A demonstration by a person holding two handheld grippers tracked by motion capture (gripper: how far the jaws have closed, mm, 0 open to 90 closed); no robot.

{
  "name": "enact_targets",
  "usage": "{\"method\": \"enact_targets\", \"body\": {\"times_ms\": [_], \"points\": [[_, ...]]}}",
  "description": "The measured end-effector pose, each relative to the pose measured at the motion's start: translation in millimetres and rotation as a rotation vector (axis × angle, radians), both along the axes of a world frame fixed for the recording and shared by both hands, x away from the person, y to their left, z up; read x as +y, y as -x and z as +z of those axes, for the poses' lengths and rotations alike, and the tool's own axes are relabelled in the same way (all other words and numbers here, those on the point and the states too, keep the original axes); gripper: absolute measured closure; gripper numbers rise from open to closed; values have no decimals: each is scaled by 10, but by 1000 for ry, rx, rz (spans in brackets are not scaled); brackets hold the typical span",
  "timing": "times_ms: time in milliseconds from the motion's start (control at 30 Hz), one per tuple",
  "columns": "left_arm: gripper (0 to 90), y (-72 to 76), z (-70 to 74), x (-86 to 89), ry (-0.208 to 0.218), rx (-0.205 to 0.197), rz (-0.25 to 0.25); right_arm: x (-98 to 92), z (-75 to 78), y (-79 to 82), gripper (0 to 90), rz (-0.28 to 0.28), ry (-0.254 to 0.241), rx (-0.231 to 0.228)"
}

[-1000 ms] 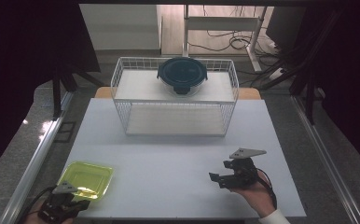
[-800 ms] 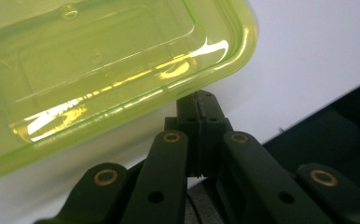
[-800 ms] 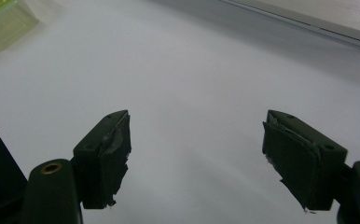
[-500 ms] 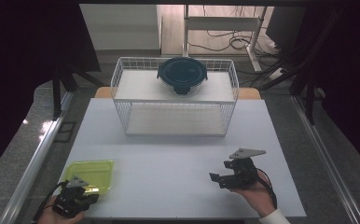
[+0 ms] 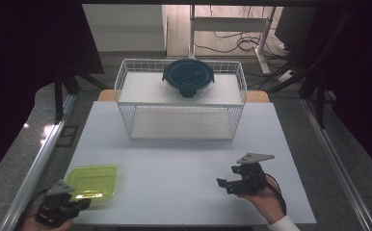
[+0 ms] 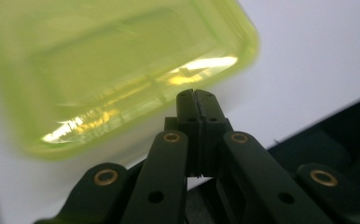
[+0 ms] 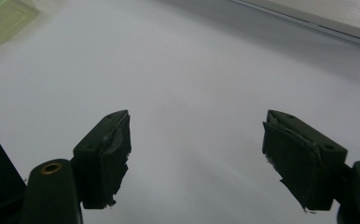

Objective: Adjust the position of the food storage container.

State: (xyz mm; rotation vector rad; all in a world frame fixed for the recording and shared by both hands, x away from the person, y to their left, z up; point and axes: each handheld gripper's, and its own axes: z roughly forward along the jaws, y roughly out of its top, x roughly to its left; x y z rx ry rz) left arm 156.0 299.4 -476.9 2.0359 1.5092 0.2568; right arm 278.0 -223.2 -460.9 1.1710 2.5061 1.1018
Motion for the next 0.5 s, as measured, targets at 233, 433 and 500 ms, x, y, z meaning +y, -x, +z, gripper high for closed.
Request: {"method": "enact_targets", "body": {"times_ms": [233,433,500], "points": [[900,-140,134,375,0,-16,96,-1,6,-1,231,-3,-2,-2],[900,-315,105,621,-49,9,178,-5,1,-7,231,-4,0,-3],[900,-348,101,662,-80,12,197,-4,0,-9,231,-4,1,-4]]}}
